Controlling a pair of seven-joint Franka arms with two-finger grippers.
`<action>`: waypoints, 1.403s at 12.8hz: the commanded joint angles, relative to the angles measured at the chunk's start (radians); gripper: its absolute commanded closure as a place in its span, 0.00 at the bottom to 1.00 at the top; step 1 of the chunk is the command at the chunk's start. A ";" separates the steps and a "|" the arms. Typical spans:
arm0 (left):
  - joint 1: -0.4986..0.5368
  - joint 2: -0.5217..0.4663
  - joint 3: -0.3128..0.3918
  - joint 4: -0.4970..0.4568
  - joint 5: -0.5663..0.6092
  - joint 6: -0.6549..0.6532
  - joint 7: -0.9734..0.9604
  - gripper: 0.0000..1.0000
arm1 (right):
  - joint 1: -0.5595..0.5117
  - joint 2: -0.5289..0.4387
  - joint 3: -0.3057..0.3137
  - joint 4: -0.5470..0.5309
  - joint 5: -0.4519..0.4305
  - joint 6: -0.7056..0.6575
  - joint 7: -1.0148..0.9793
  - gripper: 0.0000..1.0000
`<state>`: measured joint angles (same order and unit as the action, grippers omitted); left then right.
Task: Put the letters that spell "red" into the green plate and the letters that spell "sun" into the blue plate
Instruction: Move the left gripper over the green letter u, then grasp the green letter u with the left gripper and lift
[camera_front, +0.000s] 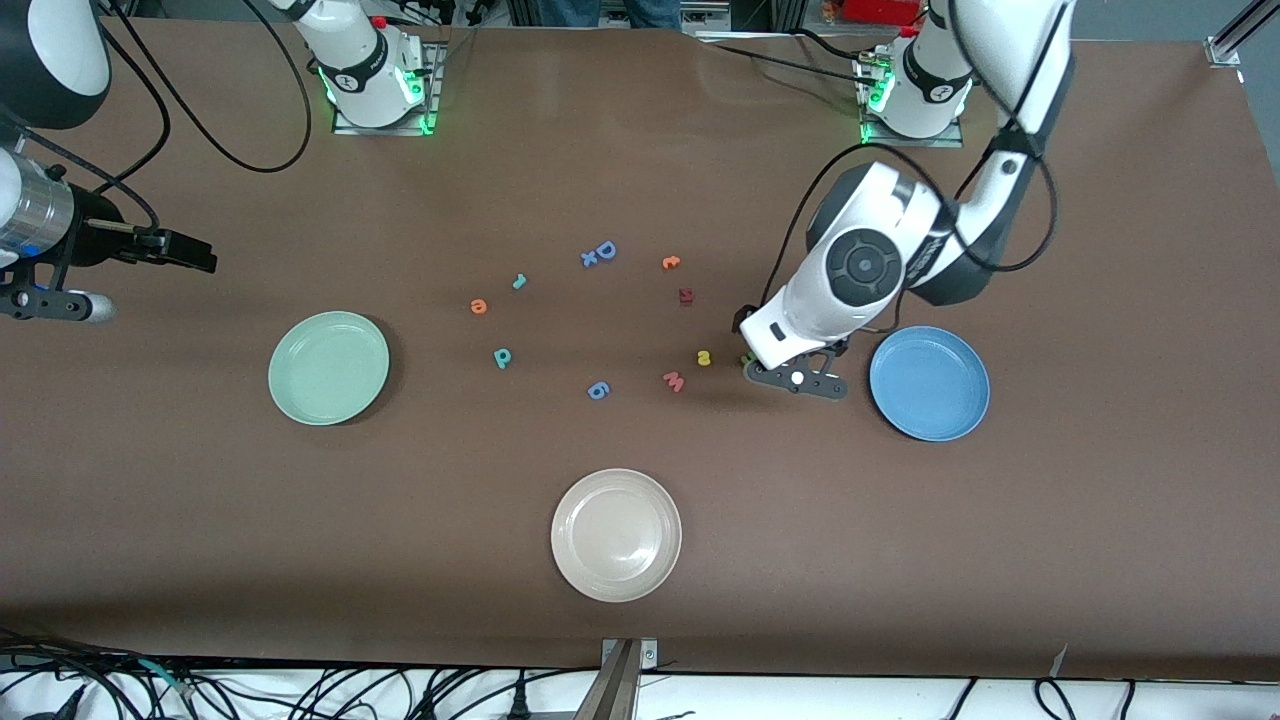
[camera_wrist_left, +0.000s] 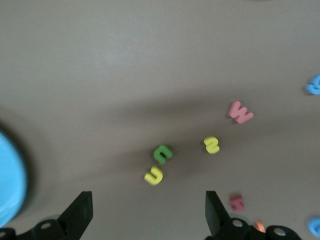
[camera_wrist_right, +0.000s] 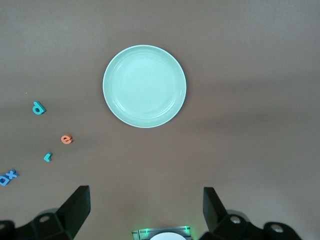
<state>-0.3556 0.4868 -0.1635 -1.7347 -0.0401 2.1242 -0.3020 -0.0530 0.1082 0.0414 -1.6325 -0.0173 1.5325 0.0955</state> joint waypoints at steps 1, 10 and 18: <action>-0.043 0.057 0.012 -0.072 0.002 0.164 -0.048 0.01 | -0.004 0.005 0.002 0.022 -0.001 -0.018 -0.017 0.00; -0.075 0.171 0.012 -0.100 0.123 0.284 -0.091 0.31 | -0.004 0.005 0.002 0.022 -0.001 -0.017 -0.016 0.00; -0.066 0.142 0.015 -0.089 0.123 0.238 -0.092 1.00 | -0.004 0.011 0.002 0.016 0.020 -0.011 -0.013 0.00</action>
<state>-0.4216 0.6515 -0.1547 -1.8238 0.0599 2.3909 -0.3799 -0.0528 0.1106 0.0414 -1.6324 -0.0124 1.5324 0.0955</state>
